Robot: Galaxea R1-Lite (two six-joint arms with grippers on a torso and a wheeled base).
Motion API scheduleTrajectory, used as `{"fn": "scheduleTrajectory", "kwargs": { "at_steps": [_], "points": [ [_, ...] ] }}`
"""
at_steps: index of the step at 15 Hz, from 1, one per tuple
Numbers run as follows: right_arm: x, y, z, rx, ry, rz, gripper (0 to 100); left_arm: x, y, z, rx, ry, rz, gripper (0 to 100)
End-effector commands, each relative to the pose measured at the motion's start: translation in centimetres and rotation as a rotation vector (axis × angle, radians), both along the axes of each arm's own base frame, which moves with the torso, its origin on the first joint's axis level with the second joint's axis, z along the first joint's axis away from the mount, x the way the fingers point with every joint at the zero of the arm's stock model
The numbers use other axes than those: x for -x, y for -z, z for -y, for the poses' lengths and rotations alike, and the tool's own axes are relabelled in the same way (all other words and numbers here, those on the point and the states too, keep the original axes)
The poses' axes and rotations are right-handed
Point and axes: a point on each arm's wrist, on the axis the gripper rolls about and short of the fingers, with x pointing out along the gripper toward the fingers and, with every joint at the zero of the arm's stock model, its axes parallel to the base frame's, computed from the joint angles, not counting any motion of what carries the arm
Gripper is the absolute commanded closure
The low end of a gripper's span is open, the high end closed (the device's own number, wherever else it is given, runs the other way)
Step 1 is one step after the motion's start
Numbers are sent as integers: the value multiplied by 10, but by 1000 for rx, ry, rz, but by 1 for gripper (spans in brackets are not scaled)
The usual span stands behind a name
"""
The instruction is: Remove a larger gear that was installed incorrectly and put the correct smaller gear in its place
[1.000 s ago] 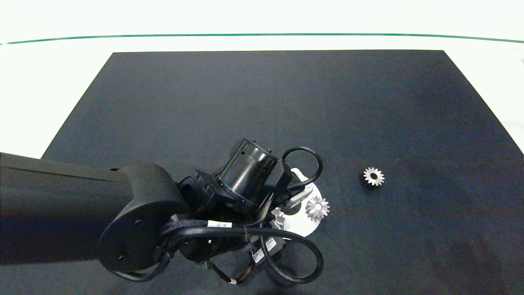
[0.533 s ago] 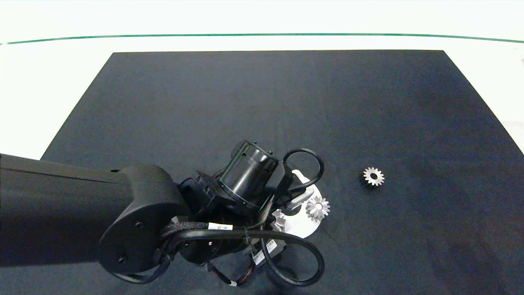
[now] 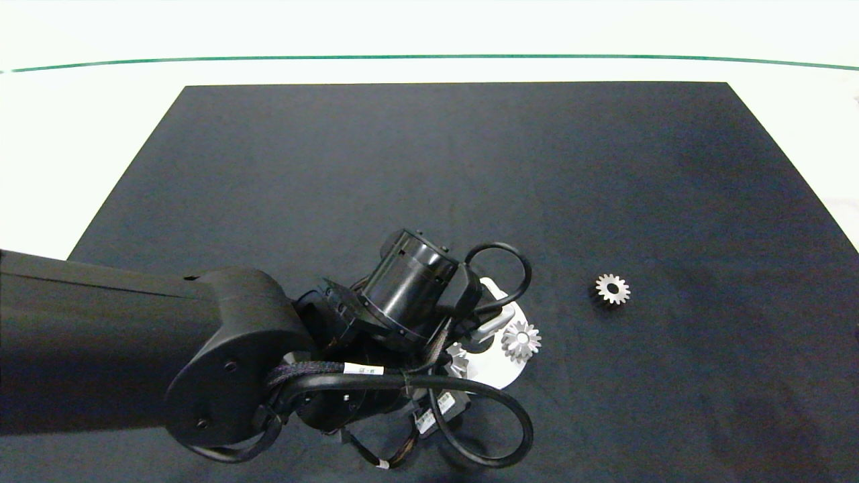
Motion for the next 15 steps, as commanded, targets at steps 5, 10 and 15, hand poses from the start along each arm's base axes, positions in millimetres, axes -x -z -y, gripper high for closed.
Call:
{"fn": "scheduleTrajectory", "kwargs": {
  "at_steps": [5,10,15],
  "points": [
    [0,0,0,1,-1,-1,0,4,-10,-6,18,-9,13,93],
    [1,0,0,0,-1,2,0,8,-18,-10,36,-10,27,93],
    [2,0,0,2,-1,7,0,15,-23,-20,5,-6,7,93]
  ]
}}
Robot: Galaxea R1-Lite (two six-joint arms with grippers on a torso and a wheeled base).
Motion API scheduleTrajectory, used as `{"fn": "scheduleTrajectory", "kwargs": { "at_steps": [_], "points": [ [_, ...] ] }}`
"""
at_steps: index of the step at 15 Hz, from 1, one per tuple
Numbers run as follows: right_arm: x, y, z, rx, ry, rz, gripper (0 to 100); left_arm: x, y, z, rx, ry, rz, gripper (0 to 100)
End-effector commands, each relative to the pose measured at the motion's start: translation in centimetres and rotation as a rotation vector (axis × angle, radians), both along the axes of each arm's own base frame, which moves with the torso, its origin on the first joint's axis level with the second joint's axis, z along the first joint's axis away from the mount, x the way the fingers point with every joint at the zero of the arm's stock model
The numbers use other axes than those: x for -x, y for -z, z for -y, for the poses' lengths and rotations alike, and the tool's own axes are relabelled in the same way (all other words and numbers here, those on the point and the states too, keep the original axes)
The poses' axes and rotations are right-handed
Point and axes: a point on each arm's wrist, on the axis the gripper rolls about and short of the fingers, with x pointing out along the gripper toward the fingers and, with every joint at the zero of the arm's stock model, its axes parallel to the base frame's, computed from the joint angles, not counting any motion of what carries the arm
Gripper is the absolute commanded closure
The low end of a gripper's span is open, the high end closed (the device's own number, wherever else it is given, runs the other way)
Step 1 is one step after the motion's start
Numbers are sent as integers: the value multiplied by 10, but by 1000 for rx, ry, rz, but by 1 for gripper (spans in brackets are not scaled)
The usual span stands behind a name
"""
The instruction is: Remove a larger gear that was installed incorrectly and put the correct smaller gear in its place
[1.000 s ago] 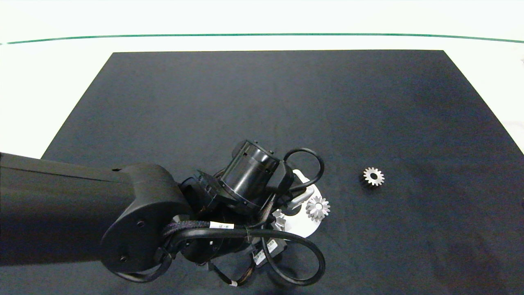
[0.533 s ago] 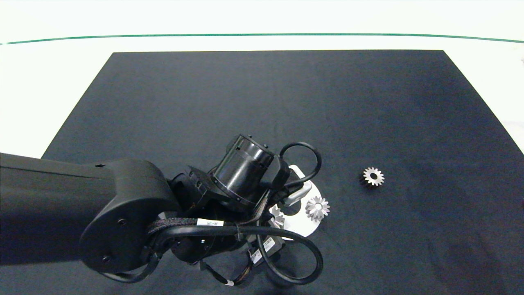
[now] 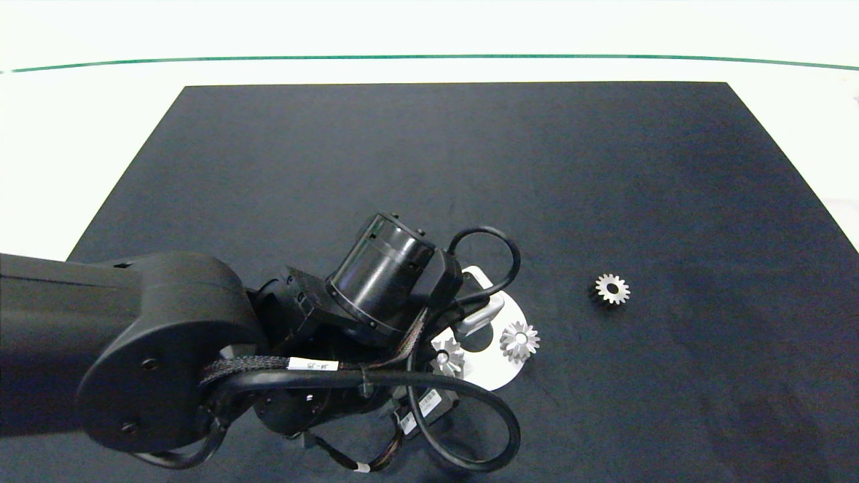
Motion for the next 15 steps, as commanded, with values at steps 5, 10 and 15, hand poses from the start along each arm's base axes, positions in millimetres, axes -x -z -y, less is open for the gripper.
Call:
{"fn": "scheduleTrajectory", "kwargs": {
  "at_steps": [5,10,15],
  "points": [
    [0,2,0,1,-3,-6,0,8,-11,-10,7,2,7,93],
    [1,2,0,4,-3,-4,0,8,-11,-10,11,2,8,93],
    [1,2,0,4,-3,-6,0,8,-11,-10,9,2,10,93]
  ]
}}
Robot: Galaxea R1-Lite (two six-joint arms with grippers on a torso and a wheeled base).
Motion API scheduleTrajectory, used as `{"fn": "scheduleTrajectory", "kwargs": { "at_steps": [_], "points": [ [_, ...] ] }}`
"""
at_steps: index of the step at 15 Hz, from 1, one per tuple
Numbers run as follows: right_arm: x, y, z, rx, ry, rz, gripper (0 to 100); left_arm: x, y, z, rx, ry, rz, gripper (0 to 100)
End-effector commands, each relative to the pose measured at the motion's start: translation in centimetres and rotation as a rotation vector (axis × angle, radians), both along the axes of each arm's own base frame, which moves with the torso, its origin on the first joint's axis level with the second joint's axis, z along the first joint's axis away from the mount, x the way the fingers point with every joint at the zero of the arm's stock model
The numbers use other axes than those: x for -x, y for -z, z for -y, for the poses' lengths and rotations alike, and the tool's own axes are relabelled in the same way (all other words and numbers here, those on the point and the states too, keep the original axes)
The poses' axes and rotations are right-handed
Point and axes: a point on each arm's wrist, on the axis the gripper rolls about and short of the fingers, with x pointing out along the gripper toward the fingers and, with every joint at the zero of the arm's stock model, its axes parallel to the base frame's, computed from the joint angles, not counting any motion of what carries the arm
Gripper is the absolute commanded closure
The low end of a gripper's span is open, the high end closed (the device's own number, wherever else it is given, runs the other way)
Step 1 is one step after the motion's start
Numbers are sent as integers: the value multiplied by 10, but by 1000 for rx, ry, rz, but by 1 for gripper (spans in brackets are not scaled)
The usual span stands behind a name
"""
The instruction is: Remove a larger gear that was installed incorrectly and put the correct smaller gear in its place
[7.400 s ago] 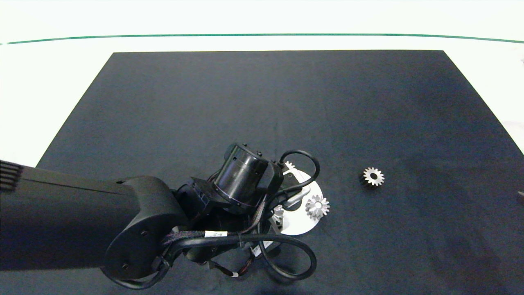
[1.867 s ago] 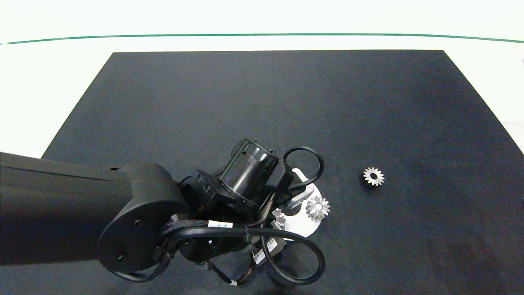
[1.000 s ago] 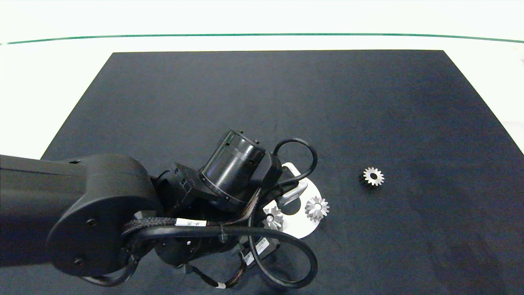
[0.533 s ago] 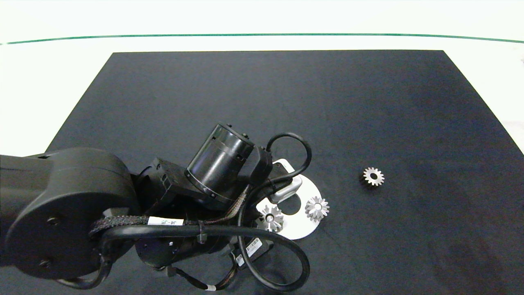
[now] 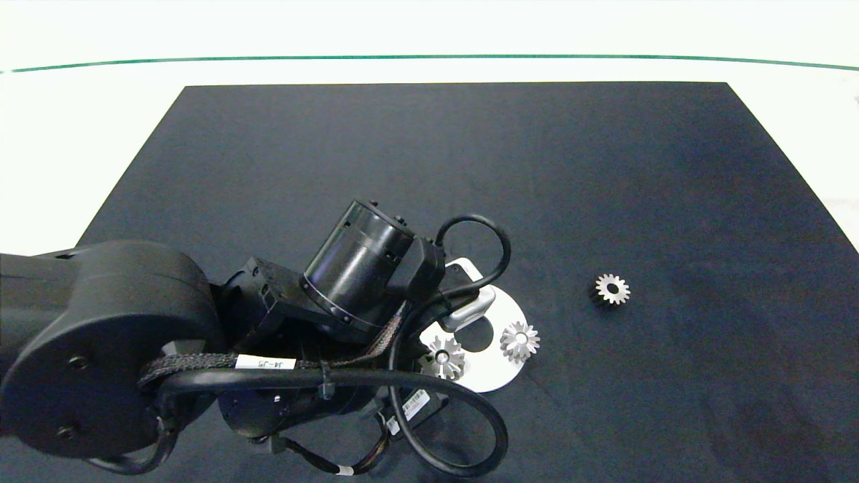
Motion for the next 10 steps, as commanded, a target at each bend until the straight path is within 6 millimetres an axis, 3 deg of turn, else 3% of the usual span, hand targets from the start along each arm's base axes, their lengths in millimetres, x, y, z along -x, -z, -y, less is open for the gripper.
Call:
{"fn": "scheduleTrajectory", "kwargs": {
  "at_steps": [1,10],
  "points": [
    [-1,0,0,1,-1,-4,0,0,0,0,-6,1,0,93],
    [0,0,0,0,-1,0,0,1,1,1,-2,3,3,93]
  ]
}}
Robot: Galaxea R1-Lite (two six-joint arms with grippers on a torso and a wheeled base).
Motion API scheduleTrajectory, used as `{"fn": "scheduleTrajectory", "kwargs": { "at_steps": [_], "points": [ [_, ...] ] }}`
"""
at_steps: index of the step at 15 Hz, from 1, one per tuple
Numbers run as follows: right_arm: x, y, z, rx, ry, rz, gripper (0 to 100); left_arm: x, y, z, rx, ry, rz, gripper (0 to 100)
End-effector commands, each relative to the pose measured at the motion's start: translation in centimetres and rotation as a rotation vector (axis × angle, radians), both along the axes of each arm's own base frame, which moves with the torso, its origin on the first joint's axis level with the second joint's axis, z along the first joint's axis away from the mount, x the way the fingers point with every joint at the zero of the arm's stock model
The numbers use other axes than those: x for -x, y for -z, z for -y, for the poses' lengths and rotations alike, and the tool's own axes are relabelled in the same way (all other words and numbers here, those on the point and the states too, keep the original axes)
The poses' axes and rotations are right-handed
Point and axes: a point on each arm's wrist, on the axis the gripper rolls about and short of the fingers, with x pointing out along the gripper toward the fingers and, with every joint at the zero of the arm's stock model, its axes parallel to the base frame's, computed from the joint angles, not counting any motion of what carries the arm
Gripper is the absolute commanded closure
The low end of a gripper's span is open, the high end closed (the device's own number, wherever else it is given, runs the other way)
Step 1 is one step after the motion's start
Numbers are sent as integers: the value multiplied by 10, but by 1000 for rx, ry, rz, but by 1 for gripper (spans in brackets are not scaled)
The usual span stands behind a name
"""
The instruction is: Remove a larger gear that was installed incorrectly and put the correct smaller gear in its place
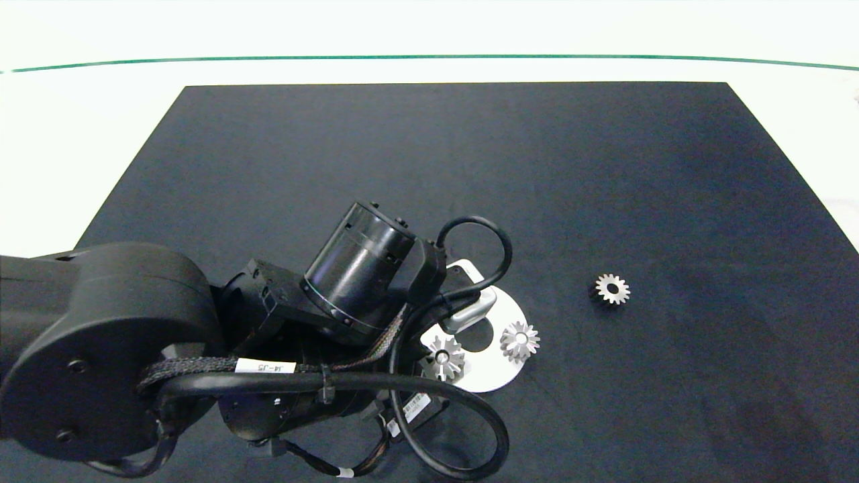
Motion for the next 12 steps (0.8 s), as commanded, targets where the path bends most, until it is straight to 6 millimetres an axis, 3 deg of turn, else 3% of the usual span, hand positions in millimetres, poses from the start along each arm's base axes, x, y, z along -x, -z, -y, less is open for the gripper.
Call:
{"fn": "scheduleTrajectory", "kwargs": {
  "at_steps": [1,7,8,12],
  "points": [
    [1,0,0,0,-1,0,0,-2,-1,3,23,-1,19,93],
    [3,2,0,0,-1,0,0,0,2,-1,0,0,8,93],
    [3,2,0,0,1,0,0,0,1,-2,-1,-3,8,0],
    [3,2,0,0,1,1,0,-1,1,-2,7,-6,13,0]
  ]
}}
